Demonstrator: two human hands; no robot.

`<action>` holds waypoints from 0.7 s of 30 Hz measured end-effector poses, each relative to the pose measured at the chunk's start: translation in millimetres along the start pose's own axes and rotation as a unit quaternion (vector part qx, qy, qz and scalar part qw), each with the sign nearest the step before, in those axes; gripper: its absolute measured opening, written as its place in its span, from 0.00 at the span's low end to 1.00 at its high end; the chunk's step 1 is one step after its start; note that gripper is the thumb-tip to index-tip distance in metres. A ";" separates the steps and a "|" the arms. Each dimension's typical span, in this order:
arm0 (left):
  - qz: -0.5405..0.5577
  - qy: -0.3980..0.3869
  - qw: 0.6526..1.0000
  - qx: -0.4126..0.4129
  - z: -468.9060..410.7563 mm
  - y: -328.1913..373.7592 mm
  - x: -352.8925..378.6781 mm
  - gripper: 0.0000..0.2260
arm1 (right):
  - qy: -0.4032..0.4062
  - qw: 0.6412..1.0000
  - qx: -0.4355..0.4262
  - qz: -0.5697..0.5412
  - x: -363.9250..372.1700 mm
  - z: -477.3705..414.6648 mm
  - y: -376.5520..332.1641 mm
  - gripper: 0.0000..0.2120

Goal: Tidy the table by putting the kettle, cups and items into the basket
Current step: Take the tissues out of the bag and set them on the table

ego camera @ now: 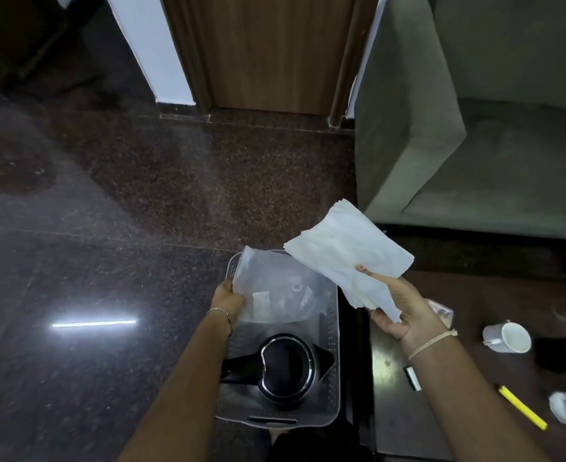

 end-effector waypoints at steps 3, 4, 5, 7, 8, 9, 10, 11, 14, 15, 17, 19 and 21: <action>-0.036 0.000 0.999 -0.008 -10.0 -12.4 1.9 0.18 | 0.013 1.000 0.007 0.017 3.1 -11.3 8.8 0.18; -0.055 -0.001 0.998 -0.005 -12.0 -15.2 3.3 0.18 | 0.013 1.000 0.008 0.013 3.9 -16.5 12.8 0.19; -0.082 -0.001 0.997 0.003 -13.5 -17.4 4.8 0.19 | 0.015 1.000 0.011 -0.003 6.3 -18.7 15.2 0.17; -0.147 -0.005 0.989 0.029 -14.8 -19.5 7.7 0.21 | 0.008 0.999 -0.002 -0.043 8.8 -25.0 18.7 0.12; -0.177 -0.010 0.983 0.046 -15.0 -19.7 9.7 0.21 | 0.012 0.998 -0.004 -0.055 9.8 -27.6 19.9 0.11; -0.208 -0.017 0.976 0.065 -15.9 -18.9 11.7 0.21 | 0.016 0.998 -0.007 -0.060 11.3 -28.4 20.8 0.11; -0.239 -0.026 0.967 0.084 -16.9 -17.5 13.6 0.21 | 0.021 0.998 -0.008 -0.064 12.1 -28.6 21.6 0.11; -0.269 -0.036 0.957 0.102 -18.4 -16.0 15.2 0.22 | 0.025 0.998 -0.008 -0.065 12.1 -28.4 22.6 0.10; -0.355 -0.061 0.916 0.176 -21.3 -10.0 19.0 0.31 | 0.031 0.997 -0.008 -0.068 13.9 -28.2 24.5 0.10; -0.381 -0.061 0.898 0.212 -20.8 -7.1 20.3 0.31 | 0.032 0.997 -0.009 -0.071 14.6 -28.1 25.3 0.10; -0.399 -0.054 0.867 0.294 -18.6 0.1 25.1 0.24 | 0.031 0.996 -0.009 -0.077 15.9 -26.8 27.8 0.10; -0.358 -0.074 0.861 0.353 -15.2 8.3 31.3 0.16 | 0.031 0.996 -0.004 -0.079 17.1 -24.4 30.3 0.09; -0.310 -0.155 0.872 0.347 -10.9 12.8 39.6 0.15 | 0.026 0.996 -0.004 -0.086 16.3 -23.4 32.0 0.09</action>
Point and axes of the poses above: each hand's wrist, its own z-axis away from the middle knuckle, its own x-axis out of the palm, y = z × x, the point moved 1 cm from there along -z, towards the middle knuckle, and after that the axes turned 14 degrees about x, right-handed, at the moved point
